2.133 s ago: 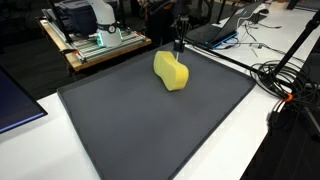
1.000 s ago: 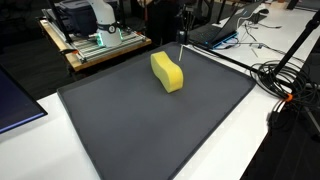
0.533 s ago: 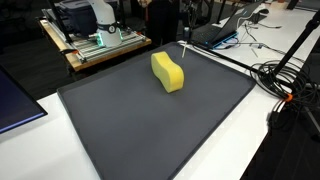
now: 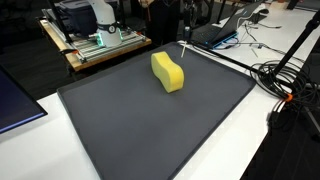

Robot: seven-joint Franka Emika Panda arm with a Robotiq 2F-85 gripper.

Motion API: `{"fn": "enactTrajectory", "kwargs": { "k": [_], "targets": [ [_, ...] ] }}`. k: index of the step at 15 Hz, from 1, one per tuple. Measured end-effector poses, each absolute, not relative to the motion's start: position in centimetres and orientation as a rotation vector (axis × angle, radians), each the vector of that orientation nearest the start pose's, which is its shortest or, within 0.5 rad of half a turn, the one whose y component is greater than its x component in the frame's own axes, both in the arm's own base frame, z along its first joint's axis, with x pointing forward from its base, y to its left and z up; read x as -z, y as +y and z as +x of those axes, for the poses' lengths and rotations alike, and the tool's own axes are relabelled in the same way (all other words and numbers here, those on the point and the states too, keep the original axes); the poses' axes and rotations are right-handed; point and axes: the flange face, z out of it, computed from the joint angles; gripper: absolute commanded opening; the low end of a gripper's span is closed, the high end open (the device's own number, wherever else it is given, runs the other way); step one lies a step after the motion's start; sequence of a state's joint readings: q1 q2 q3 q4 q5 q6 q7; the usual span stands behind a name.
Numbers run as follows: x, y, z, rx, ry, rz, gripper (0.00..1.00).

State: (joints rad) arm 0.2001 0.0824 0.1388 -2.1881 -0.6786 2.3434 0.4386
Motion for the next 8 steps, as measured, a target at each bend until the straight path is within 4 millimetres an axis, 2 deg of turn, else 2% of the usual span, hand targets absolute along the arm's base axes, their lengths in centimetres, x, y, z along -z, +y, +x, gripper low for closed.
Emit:
{"fn": "enactTrajectory", "kwargs": {
  "k": [1, 5, 8],
  "targets": [
    [-36.0, 17.4, 52.5, 0.455, -0.640, -3.477, 0.03],
    [-35.6, 17.7, 52.4, 0.446, -0.652, -3.475, 0.03],
    [-34.6, 19.1, 52.2, 0.414, -0.701, -3.472, 0.03]
  ]
}}
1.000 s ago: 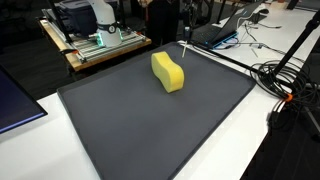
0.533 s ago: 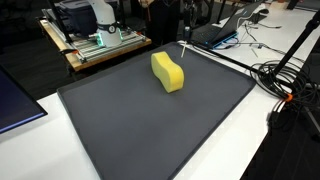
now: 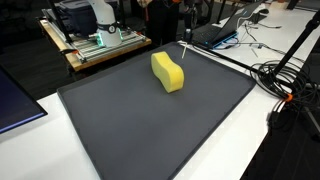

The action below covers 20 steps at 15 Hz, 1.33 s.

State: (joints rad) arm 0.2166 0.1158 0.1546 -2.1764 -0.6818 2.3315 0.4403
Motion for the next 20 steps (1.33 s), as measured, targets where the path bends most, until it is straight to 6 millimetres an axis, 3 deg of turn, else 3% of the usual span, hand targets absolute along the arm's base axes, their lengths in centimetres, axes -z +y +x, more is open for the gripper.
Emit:
{"fn": "enactTrajectory", "kwargs": {
  "k": [5, 10, 15, 20],
  "targets": [
    [-32.3, 22.1, 53.1, 0.354, -0.782, -3.544, 0.03],
    [-31.5, 24.0, 56.1, 0.263, -0.740, -3.660, 0.03],
    [-33.1, 23.3, 61.0, 0.189, -0.499, -3.718, 0.03],
    [-36.0, 20.7, 65.5, 0.120, -0.192, -3.639, 0.03]
  ]
}}
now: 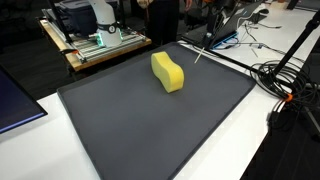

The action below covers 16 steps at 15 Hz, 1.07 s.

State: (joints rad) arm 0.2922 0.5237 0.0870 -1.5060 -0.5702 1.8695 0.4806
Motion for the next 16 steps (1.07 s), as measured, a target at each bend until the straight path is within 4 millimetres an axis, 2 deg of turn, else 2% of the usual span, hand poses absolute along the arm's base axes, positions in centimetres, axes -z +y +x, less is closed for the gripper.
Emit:
{"fn": "enactTrajectory", "kwargs": {
  "k": [4, 8, 12, 16],
  "targets": [
    [-38.6, 16.7, 68.4, -0.089, -0.005, 2.743, 0.03],
    [-40.9, 12.0, 70.2, -0.090, -0.092, 2.819, 0.03],
    [-42.7, 7.9, 70.9, -0.076, -0.106, 2.906, 0.03],
    [-44.3, 4.3, 70.6, -0.068, -0.109, 2.987, 0.03]
  ]
}}
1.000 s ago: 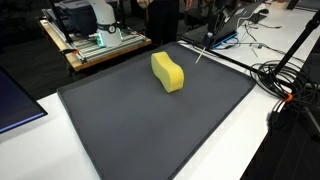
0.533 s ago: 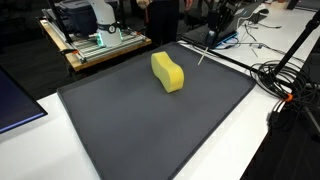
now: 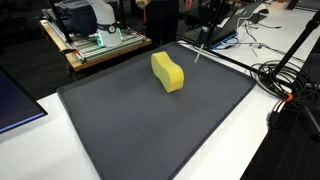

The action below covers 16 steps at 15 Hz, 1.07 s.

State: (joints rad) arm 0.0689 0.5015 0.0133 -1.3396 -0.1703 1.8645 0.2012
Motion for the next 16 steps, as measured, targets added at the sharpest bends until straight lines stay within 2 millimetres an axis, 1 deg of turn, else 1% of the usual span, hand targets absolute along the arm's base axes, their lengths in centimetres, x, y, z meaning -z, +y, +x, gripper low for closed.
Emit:
{"fn": "enactTrajectory", "kwargs": {
  "k": [2, 4, 6, 7, 12, 13, 16],
  "targets": [
    [-45.0, 2.6, 69.9, 0.045, 0.138, -3.268, 0.03],
    [-45.6, 0.9, 68.7, -0.043, 0.185, -3.272, 0.03],
    [-46.2, -0.3, 67.6, -0.112, 0.222, -3.279, 0.03],
    [-46.5, -0.7, 67.3, -0.120, 0.238, -3.280, 0.12],
    [-46.4, -1.0, 66.7, -0.137, 0.248, -3.280, 0.12],
    [-46.4, -1.0, 66.6, -0.140, 0.248, -3.280, 0.03],
    [-46.0, -0.9, 66.4, -0.183, 0.248, -3.247, 0.03]
  ]
}}
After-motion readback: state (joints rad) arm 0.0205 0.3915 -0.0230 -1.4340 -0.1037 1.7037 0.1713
